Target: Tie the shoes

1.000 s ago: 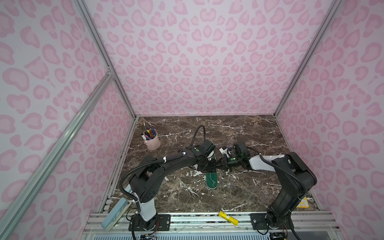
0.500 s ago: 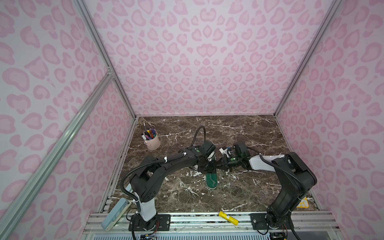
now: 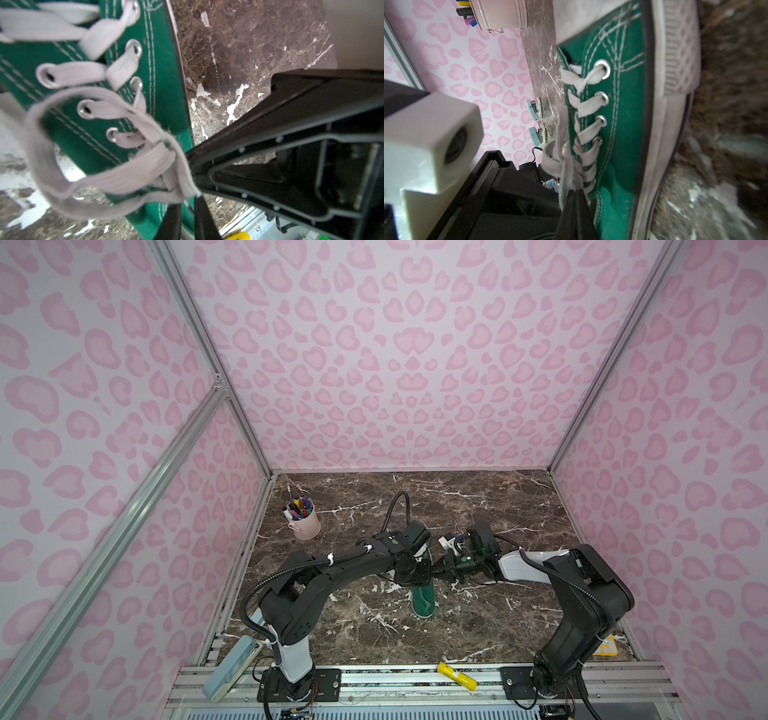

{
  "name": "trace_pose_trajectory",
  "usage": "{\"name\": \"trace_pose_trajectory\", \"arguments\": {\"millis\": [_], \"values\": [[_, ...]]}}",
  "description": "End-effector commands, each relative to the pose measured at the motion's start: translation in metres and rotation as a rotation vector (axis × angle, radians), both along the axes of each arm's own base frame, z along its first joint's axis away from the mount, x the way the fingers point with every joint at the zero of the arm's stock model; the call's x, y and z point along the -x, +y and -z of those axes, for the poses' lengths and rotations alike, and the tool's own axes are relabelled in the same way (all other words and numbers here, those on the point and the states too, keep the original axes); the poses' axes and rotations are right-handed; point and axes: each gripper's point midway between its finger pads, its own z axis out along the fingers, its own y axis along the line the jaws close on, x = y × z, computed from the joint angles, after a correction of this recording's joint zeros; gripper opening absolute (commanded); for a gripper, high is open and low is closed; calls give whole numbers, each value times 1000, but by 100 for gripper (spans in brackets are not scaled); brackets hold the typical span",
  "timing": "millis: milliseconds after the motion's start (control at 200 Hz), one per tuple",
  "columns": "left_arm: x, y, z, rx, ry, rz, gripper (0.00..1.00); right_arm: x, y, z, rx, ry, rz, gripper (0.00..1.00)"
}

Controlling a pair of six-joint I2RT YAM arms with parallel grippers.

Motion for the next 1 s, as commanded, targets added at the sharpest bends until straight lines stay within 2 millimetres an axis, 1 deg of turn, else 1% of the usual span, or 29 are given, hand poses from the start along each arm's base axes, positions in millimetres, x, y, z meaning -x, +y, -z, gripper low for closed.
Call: {"name": "trace_pose_trajectory", "arguments": {"millis": [0, 235, 375, 580, 895, 995], "values": [[-5, 2, -3, -2, -29, -14, 14, 1, 1, -2, -11, -6, -9, 0], [-6, 6, -5, -7, -33, -24, 8, 1, 0, -2, -8, -6, -8, 0], [-3, 7, -7, -4, -25, -19, 5, 1, -1, -1, -6, -5, -5, 0], [7, 11, -9, -16, 21, -1, 4, 0, -1, -1, -5, -5, -3, 0], [30, 26, -9, -37, 96, 13, 4, -1, -1, -1, -4, -7, -1, 0], [40, 30, -7, -43, 133, 21, 4, -2, -1, -1, -6, -8, -1, 0]]}}
